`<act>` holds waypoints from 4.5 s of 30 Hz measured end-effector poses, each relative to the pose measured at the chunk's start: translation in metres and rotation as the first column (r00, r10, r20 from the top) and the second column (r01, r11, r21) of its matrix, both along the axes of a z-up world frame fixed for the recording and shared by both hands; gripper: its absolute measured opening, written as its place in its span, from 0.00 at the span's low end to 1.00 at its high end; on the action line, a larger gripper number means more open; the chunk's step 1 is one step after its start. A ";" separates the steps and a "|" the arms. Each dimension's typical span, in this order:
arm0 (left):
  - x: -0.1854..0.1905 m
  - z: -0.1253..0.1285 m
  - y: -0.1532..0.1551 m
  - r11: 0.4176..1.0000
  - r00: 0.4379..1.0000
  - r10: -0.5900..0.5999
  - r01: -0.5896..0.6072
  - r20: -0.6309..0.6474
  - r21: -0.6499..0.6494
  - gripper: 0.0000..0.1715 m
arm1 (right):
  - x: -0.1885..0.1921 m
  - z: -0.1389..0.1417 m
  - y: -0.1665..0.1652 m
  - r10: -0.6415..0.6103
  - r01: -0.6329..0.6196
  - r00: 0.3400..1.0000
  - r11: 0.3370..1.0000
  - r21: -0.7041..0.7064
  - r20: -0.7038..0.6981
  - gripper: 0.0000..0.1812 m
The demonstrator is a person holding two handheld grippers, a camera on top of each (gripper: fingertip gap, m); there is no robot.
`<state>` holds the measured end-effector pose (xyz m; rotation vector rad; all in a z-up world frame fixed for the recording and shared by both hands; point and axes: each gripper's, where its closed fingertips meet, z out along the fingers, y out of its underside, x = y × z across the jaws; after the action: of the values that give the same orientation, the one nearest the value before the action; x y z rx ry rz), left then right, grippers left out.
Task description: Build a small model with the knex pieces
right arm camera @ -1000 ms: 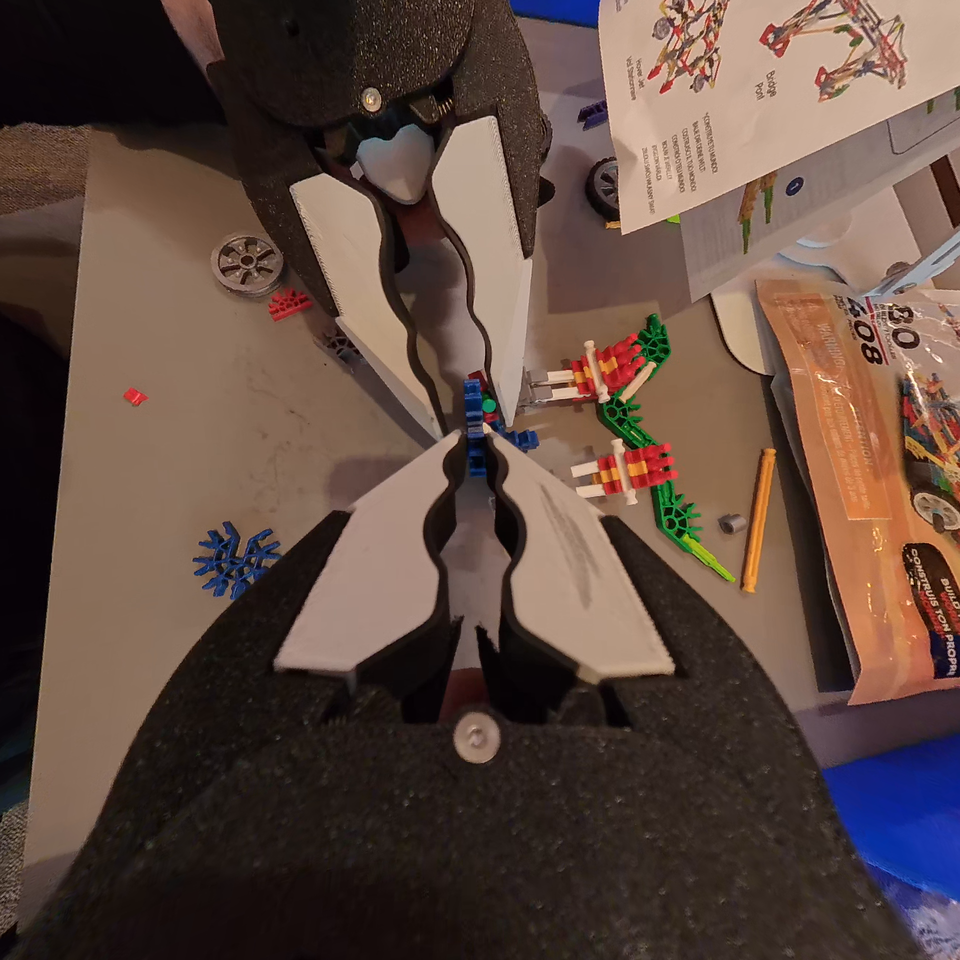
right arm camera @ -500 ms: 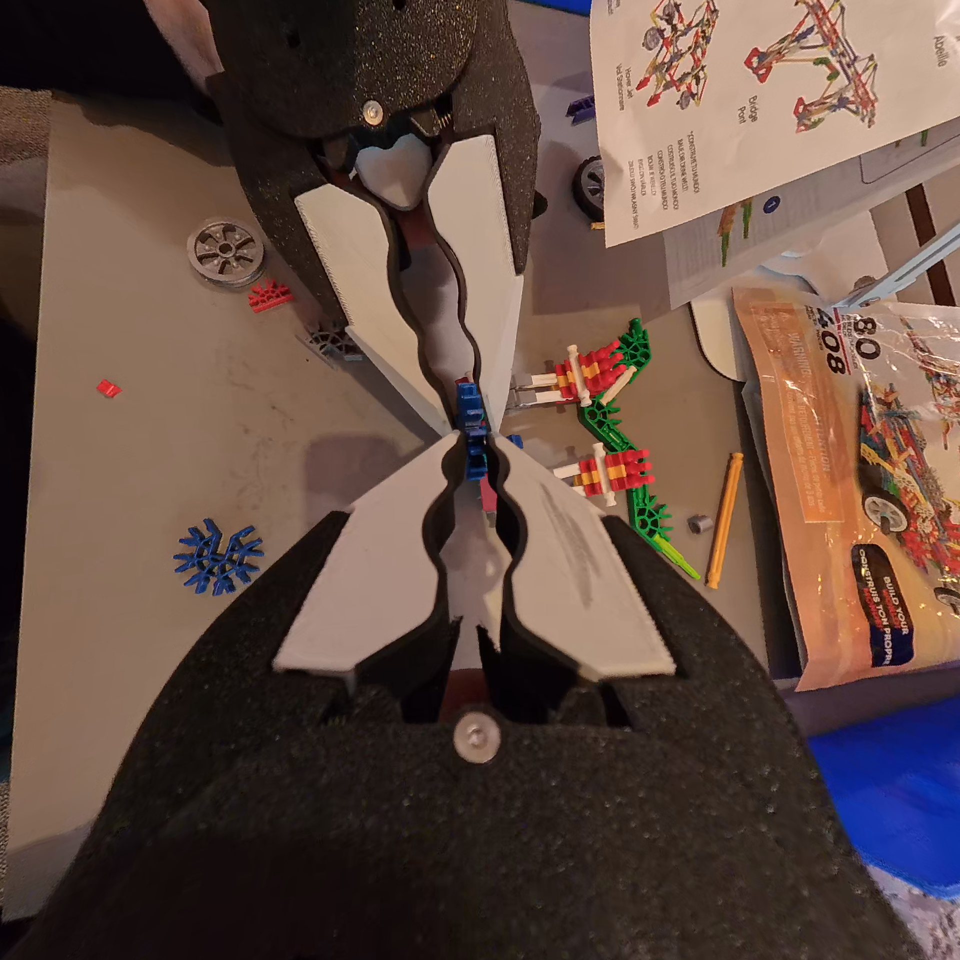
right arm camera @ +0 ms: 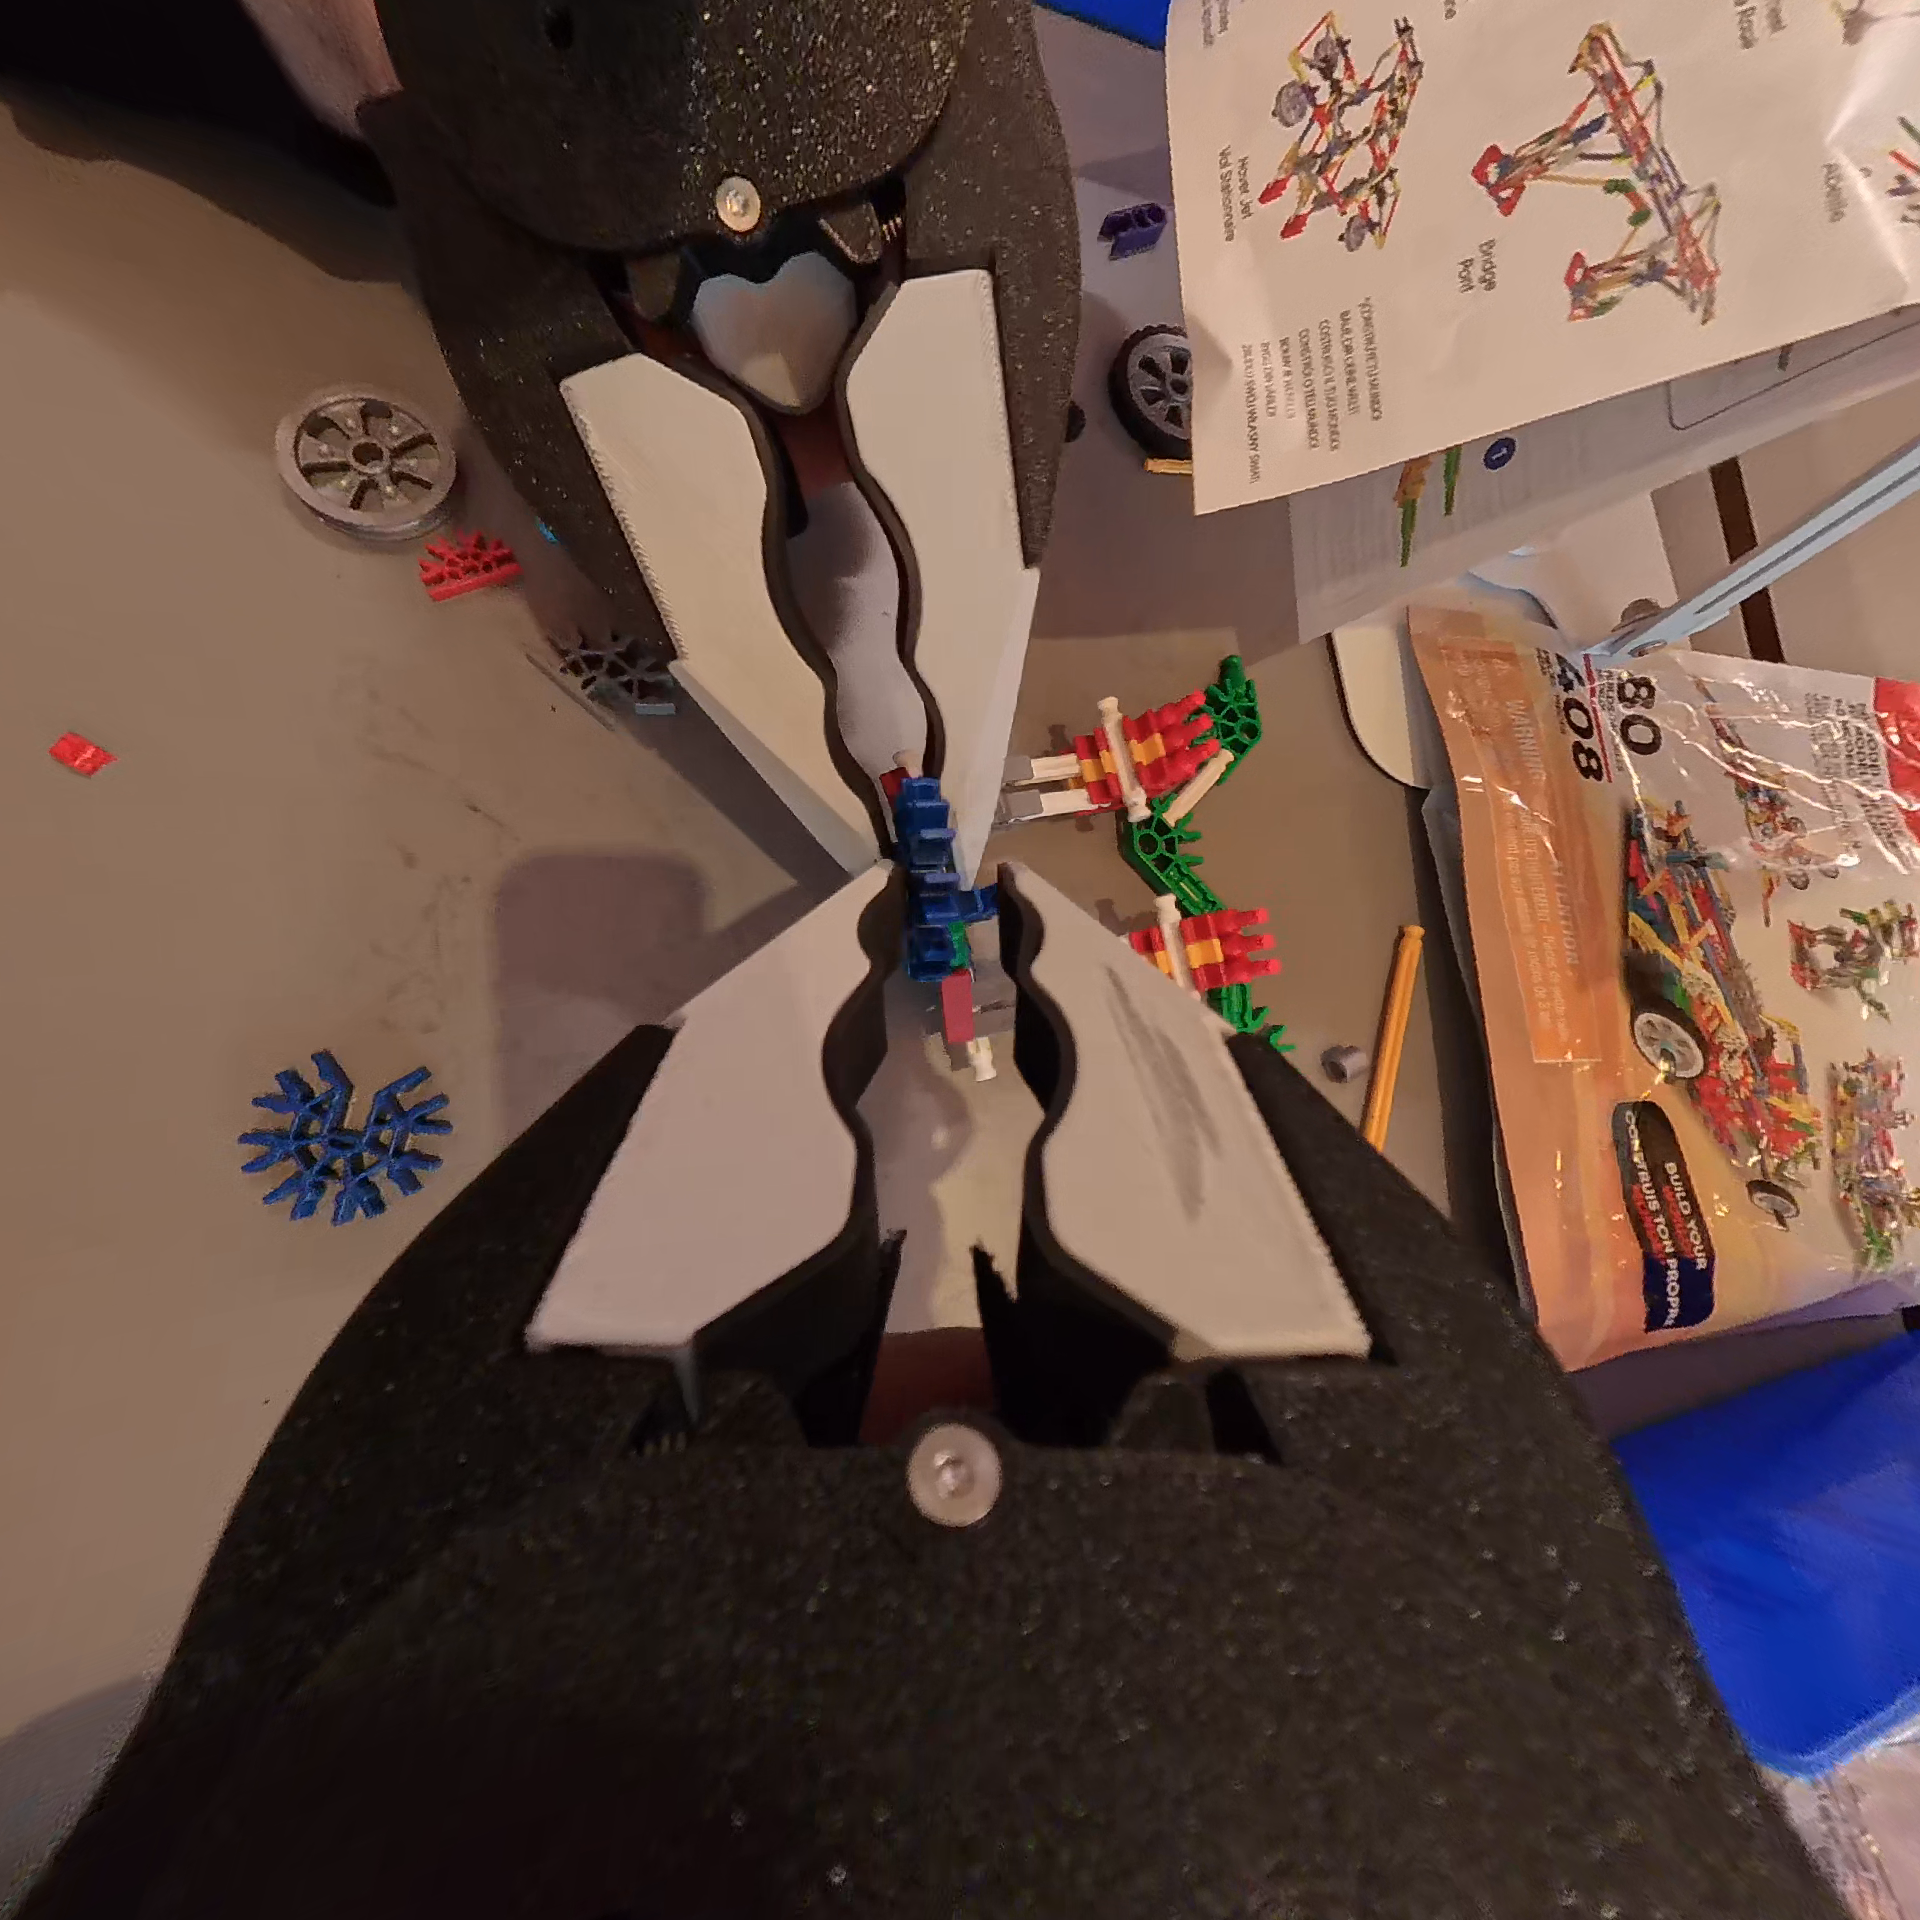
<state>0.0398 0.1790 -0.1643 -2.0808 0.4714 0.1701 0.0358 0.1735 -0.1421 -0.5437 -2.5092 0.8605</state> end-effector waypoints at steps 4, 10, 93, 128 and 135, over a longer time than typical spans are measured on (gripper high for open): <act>-0.001 0.000 -0.001 1.000 1.000 0.002 -0.002 -0.007 -0.002 0.04 | -0.002 -0.003 -0.002 0.008 -0.008 1.000 1.000 0.009 -0.013 0.09; 0.000 0.000 0.000 1.000 1.000 -0.003 0.003 -0.025 0.000 0.04 | 0.000 -0.007 -0.007 0.040 -0.039 0.999 0.999 0.021 -0.027 0.05; -0.024 0.017 -0.006 0.999 1.000 0.000 -0.001 0.019 0.050 0.11 | -0.028 -0.033 0.013 0.048 -0.046 0.999 0.996 -0.073 0.020 0.05; -0.021 0.054 -0.012 0.988 0.960 -0.037 -0.007 0.278 0.154 0.04 | -0.019 -0.006 -0.002 0.093 -0.074 0.994 0.958 -0.277 0.057 0.03; -0.024 0.064 -0.008 0.981 0.906 -0.034 -0.050 0.423 0.185 0.03 | -0.018 0.002 -0.001 0.090 -0.042 0.989 0.930 -0.365 0.117 0.03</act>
<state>0.0161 0.1711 -0.1008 -1.8582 0.1707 -0.2256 0.0178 0.1725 -0.1401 -0.6539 -2.5076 1.3701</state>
